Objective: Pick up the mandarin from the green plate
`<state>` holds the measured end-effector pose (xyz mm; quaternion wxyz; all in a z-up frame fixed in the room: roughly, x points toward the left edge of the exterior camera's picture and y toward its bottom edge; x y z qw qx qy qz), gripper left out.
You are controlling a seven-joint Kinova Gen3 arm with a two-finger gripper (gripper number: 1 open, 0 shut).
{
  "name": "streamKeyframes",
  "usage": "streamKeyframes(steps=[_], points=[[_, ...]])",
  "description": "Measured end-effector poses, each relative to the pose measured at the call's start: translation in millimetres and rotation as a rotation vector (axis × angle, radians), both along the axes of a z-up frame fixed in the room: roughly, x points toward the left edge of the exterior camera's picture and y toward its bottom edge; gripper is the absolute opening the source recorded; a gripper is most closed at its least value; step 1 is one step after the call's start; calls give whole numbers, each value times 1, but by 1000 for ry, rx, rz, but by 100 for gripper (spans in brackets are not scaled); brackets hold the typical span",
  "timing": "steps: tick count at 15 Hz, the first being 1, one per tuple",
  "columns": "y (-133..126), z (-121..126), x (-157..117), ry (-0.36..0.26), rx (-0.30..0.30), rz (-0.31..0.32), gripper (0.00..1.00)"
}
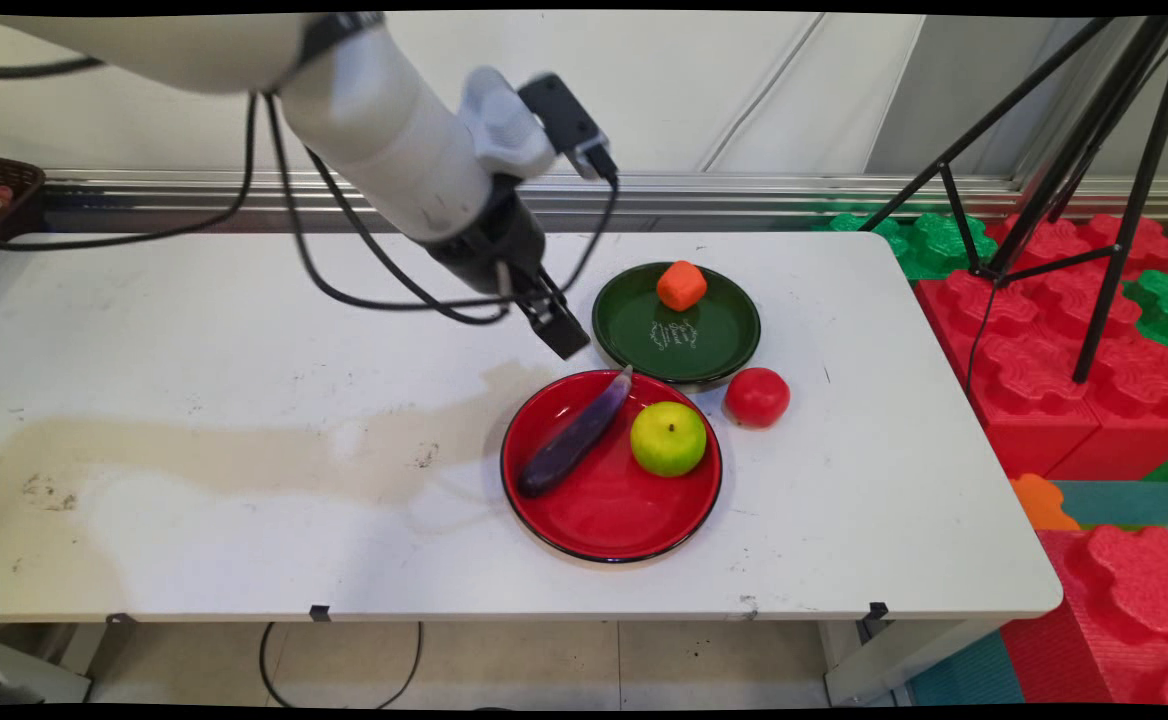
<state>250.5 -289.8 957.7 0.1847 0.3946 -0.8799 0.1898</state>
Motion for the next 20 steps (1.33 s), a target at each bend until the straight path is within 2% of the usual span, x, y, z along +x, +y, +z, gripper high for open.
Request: streamKeyframes(steps=[5, 9, 16, 20], points=[[2, 22, 32, -28, -40, -110, 100], [3, 33, 58, -47, -69, -156, 100], [-8, 49, 81, -35, -141, -199, 100], [-21, 55, 78, -12, -172, -172, 100]])
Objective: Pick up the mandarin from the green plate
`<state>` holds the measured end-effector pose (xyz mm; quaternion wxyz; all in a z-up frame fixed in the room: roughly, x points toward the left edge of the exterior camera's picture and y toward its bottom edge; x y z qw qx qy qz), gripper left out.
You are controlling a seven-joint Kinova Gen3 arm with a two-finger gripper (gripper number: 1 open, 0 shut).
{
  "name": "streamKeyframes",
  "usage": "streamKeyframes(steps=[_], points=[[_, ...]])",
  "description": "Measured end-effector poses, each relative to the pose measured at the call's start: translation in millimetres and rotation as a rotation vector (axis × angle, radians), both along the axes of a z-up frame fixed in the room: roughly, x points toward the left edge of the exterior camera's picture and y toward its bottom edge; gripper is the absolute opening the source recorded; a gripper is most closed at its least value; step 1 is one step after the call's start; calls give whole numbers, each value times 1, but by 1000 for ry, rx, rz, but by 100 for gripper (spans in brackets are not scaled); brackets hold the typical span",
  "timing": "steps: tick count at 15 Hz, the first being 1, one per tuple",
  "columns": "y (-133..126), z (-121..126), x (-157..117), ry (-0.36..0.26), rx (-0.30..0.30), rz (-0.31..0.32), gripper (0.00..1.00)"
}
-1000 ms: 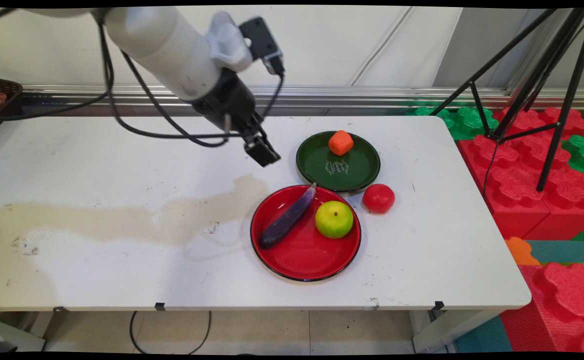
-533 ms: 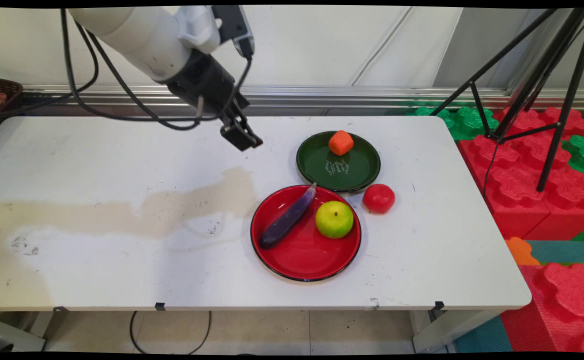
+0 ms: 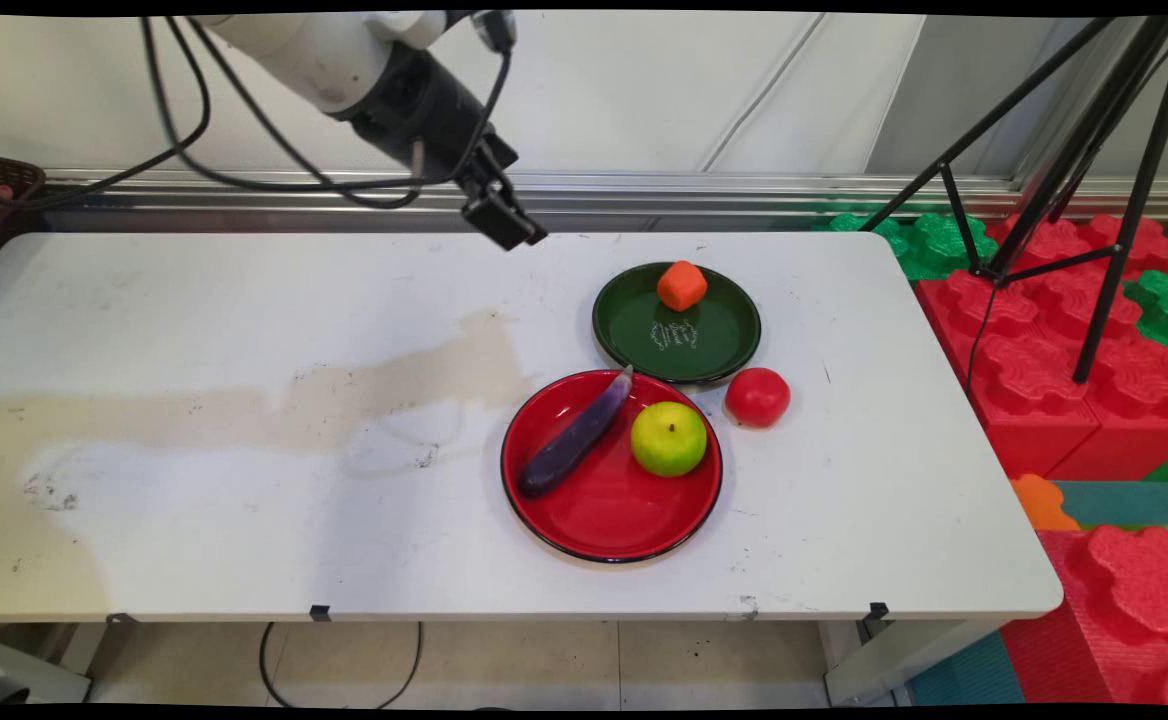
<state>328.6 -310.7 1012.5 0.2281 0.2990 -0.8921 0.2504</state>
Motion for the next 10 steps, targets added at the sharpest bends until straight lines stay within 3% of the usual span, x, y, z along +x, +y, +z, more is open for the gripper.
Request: streamKeyframes(steps=[7, 10], points=[[-28, -4, -23, 23, 3, 106, 100], [-49, -14, -43, 22, 6, 184, 100]])
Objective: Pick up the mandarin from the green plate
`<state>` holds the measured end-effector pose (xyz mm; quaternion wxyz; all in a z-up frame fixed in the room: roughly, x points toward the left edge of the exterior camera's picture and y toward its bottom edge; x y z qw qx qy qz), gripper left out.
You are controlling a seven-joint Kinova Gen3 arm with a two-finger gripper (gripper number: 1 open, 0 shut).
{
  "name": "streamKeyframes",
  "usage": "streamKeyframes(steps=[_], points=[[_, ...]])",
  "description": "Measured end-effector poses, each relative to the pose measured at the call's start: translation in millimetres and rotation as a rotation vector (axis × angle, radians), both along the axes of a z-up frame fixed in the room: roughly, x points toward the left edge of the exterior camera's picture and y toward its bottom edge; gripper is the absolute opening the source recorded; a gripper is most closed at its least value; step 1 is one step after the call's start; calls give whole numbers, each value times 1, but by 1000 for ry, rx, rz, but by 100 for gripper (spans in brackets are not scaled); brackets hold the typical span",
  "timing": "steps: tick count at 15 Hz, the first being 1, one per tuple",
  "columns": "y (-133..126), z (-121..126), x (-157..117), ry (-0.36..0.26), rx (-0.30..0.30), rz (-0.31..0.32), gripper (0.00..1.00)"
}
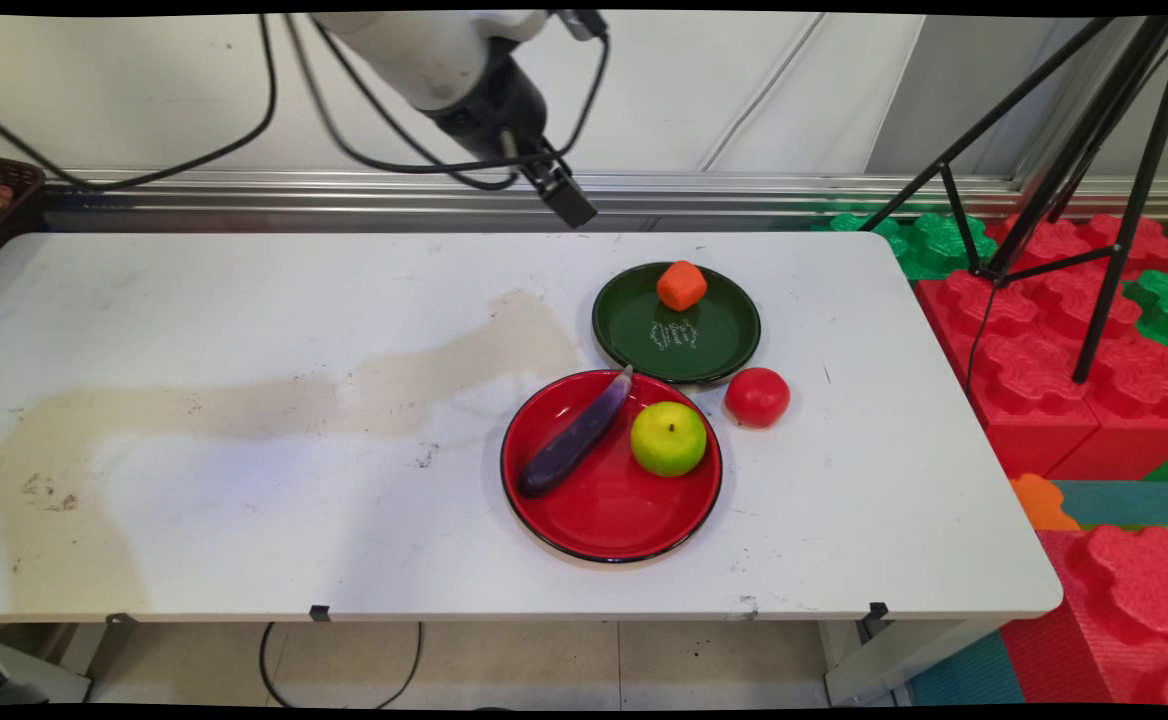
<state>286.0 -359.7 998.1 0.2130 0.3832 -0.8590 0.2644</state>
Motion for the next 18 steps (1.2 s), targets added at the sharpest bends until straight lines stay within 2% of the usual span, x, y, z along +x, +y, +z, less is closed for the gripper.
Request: streamKeyframes(steps=[5, 7, 12, 18], points=[[-40, -28, -33, -27, 4, 109, 100], [-53, -39, -42, -42, 9, 123, 100], [-97, -84, -72, -83, 33, 141, 100], [-136, -136, -99, -86, 75, 136, 100]])
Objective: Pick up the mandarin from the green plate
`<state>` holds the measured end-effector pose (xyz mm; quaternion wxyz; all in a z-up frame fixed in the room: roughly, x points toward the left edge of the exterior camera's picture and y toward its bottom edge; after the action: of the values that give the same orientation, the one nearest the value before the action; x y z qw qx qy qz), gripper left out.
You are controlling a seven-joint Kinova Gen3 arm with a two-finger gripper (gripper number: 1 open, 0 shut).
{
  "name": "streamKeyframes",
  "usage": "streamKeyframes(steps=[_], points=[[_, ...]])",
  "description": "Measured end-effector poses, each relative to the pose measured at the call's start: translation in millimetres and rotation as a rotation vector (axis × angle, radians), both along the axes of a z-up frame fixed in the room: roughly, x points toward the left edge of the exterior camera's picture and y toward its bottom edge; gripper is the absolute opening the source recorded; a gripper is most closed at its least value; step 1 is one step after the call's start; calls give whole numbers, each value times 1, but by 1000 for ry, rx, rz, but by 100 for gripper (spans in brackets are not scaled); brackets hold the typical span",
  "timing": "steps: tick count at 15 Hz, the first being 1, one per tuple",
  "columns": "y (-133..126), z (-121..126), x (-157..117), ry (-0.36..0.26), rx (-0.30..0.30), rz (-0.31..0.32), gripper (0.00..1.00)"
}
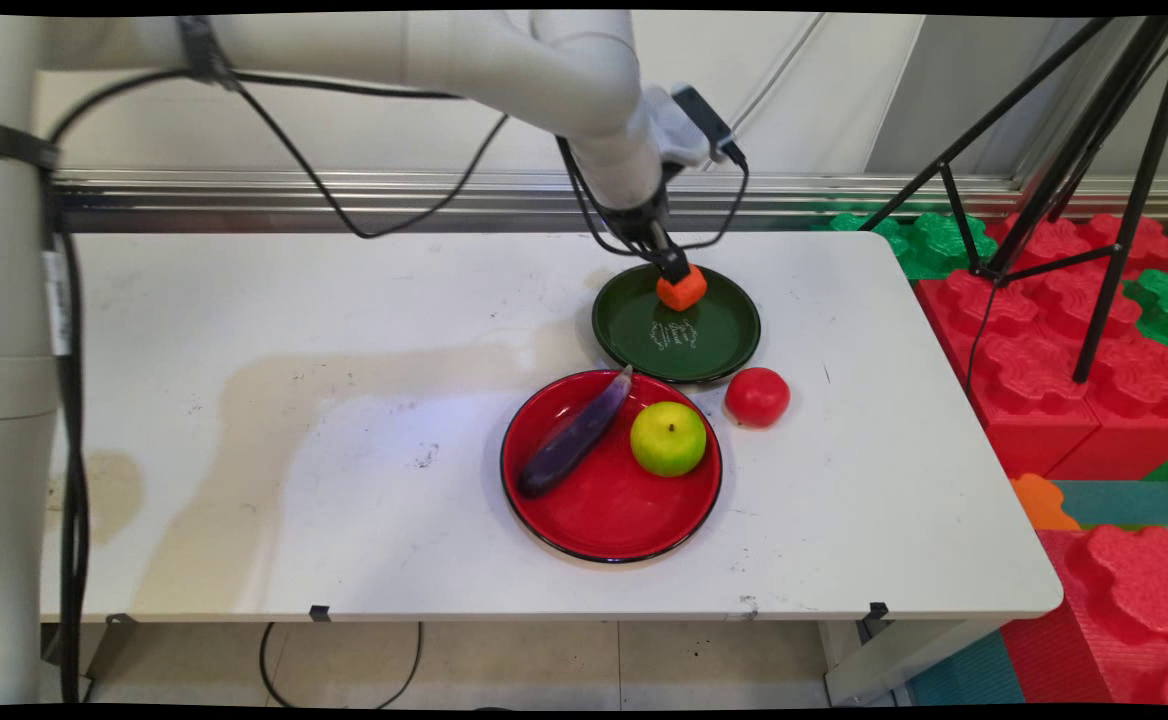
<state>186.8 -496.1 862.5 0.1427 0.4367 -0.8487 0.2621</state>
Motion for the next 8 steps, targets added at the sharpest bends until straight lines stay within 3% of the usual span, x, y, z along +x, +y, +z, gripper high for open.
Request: streamKeyframes(steps=[8], points=[[-34, -50, -23, 34, 35, -18, 100]])
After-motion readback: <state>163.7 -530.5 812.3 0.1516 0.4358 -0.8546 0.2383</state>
